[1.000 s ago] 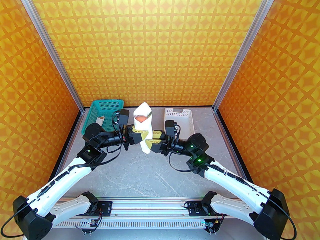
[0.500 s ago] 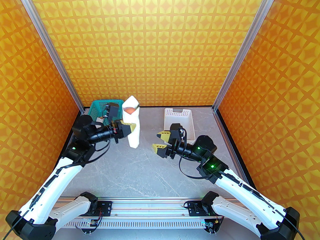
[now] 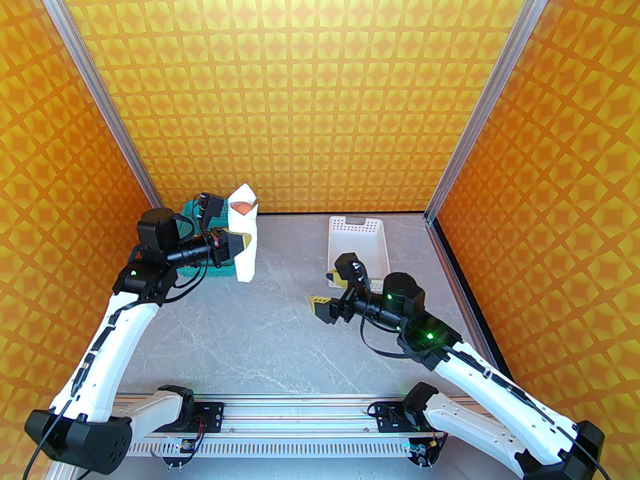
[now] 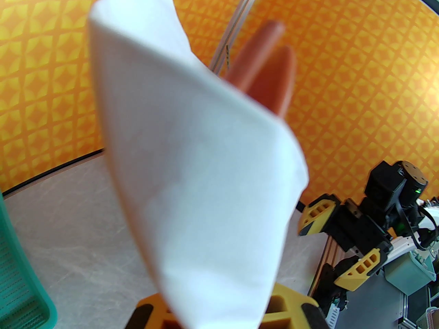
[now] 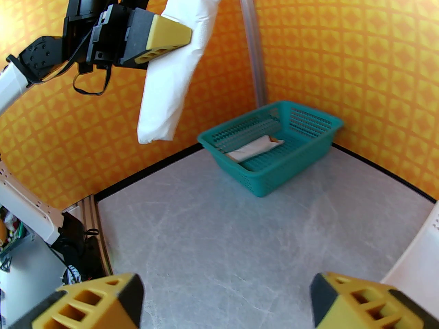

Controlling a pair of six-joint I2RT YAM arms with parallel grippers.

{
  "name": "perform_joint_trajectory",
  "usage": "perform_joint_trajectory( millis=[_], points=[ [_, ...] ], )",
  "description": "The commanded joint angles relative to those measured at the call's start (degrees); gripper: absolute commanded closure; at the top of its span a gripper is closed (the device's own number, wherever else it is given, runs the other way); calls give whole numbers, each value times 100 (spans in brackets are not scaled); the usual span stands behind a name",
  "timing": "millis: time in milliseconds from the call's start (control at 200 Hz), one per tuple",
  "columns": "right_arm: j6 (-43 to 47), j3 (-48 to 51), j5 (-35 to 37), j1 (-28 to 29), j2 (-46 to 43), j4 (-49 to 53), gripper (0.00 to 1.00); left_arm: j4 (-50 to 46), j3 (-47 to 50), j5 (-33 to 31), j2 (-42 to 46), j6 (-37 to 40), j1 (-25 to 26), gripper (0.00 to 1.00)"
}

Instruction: Place the utensils on the paper napkin and roll it up

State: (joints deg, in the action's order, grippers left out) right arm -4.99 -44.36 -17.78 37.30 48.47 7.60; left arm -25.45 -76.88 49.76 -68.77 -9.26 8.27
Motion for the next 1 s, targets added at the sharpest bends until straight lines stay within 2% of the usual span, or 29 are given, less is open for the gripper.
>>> perform_joint_trajectory(
  millis=[0,250,630,820,995],
  points=[
    [-43,164,593,-30,-217,388,3,-601,-395,148,-118,456,-190,100],
    [-565,413,2049,-51,-322,848,1,-856,-719,148,-538,778,-588,100],
    [-1480,935,2212,-56,133,657,2,-1381,-1286,141,-1419,1267,-866,100],
    [-1531,901,2068,-56,400,660,2,-1702,-1651,55,-1921,1458,-1004,100],
    [-1453,894,2087,-56,489,646,2,-2067,-2088,-296,-2405,1706,-1058,100]
  ],
)
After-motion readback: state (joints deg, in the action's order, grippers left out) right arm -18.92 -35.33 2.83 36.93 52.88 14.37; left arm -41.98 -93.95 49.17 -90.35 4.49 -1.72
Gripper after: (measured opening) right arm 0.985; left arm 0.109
